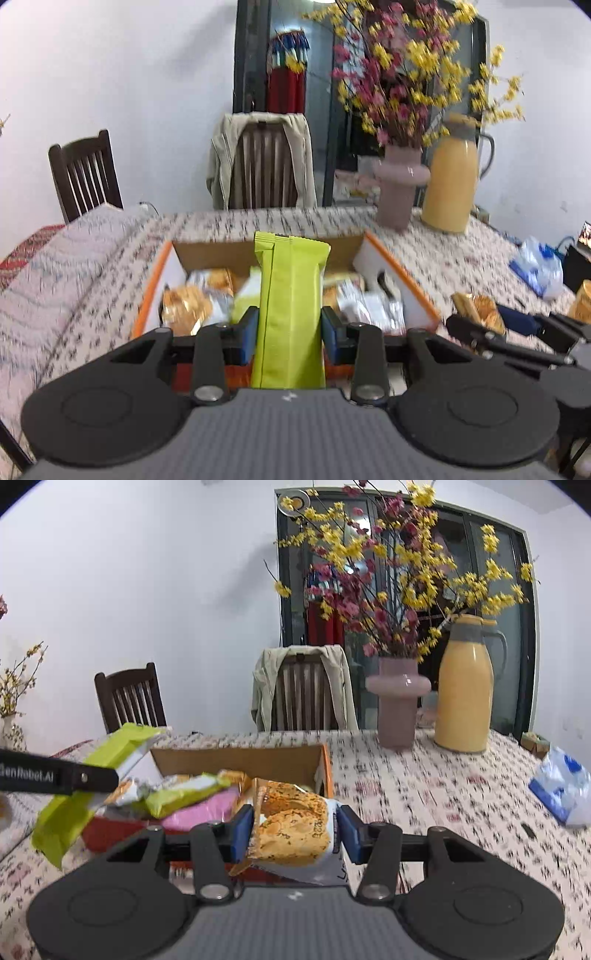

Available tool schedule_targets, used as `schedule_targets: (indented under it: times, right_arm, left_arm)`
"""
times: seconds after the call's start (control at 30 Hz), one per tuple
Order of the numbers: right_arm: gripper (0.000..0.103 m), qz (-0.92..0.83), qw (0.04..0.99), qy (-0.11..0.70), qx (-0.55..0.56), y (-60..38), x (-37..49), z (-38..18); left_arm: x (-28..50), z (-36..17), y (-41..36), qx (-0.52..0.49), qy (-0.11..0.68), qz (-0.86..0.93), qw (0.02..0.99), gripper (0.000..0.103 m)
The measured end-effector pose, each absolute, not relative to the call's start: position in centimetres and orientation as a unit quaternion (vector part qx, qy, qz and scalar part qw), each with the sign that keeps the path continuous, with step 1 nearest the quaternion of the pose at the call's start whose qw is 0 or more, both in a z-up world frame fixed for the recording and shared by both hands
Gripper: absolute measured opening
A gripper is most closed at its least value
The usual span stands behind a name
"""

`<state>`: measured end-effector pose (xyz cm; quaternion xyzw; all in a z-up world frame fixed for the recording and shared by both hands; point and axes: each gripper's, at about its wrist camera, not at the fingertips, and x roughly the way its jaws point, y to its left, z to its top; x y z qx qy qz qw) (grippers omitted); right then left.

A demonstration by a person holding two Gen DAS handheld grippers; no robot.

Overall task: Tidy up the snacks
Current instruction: 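Lift both held packets and carry them over the orange-red box, then open both grippers to drop the packets into the box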

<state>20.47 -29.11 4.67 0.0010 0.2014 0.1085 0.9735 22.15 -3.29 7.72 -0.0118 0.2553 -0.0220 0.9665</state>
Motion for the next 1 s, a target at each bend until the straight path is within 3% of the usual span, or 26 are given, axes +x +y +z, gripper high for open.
schedule_targets:
  times: [0.37,0.9,0.97,1.0]
  right_arm:
    - [0.048,0.105,0.976,0.189,-0.001,-26.2,26.0,6.6]
    - [0.050,0.106,0.973,0.205,-0.001,-24.0,31.8,1.8]
    - [0.053,0.109,0.971,0.213,0.001,-24.1,31.9,1.5]
    - [0.056,0.110,0.970,0.215,0.002,-24.1,31.9,1.4]
  left_arm:
    - [27.8,9.5,-1.0,-0.047,0.236,0.008,0.971,0.036]
    - [33.3,3.2,2.4,-0.086,0.243,0.055,0.965,0.036]
    - [32.8,3.4,2.6,-0.089,0.232,0.054,0.967,0.040]
    - [32.5,3.6,2.5,-0.090,0.224,0.054,0.969,0.053]
